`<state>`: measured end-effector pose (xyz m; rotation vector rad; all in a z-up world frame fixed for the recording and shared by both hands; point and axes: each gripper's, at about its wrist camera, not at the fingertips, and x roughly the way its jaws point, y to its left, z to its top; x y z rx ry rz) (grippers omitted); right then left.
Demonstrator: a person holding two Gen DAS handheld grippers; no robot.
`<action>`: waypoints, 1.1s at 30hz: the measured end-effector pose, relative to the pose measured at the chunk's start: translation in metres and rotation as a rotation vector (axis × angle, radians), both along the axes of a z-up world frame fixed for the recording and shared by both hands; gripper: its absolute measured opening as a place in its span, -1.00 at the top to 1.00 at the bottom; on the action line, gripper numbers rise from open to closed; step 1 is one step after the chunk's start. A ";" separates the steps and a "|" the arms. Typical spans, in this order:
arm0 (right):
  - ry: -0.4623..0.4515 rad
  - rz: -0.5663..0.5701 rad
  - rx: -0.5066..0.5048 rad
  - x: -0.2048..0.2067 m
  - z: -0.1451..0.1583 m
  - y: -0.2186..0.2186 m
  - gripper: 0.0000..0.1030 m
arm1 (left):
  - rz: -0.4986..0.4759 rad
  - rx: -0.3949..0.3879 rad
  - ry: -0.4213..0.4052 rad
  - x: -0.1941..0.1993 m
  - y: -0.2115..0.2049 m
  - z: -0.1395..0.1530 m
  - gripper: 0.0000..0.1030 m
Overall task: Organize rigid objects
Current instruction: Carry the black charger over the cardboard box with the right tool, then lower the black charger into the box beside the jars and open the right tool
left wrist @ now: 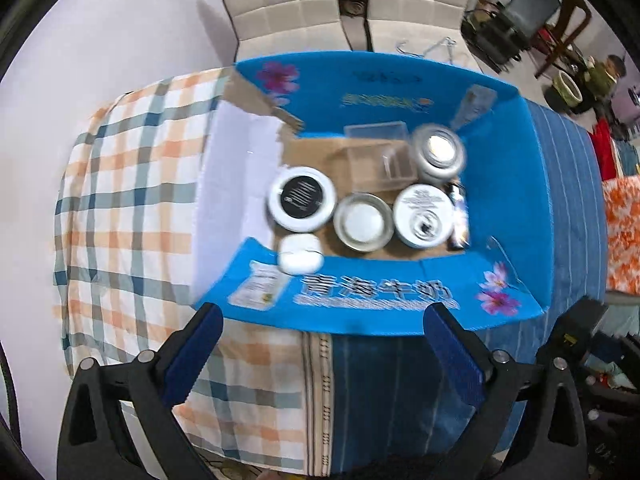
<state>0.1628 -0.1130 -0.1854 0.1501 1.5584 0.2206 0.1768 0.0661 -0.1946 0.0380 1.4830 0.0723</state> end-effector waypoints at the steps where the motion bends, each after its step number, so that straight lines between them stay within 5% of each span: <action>1: -0.008 -0.001 -0.003 0.006 -0.006 -0.001 -0.10 | 0.004 0.003 -0.004 0.001 0.004 -0.001 -1.00; 15: 0.031 -0.040 -0.150 0.060 -0.095 0.033 -0.10 | 0.008 0.018 0.066 0.019 0.032 -0.060 -1.00; 33: 0.076 -0.054 -0.206 0.071 -0.141 0.030 -0.12 | 0.021 0.016 0.097 0.024 0.039 -0.079 -1.00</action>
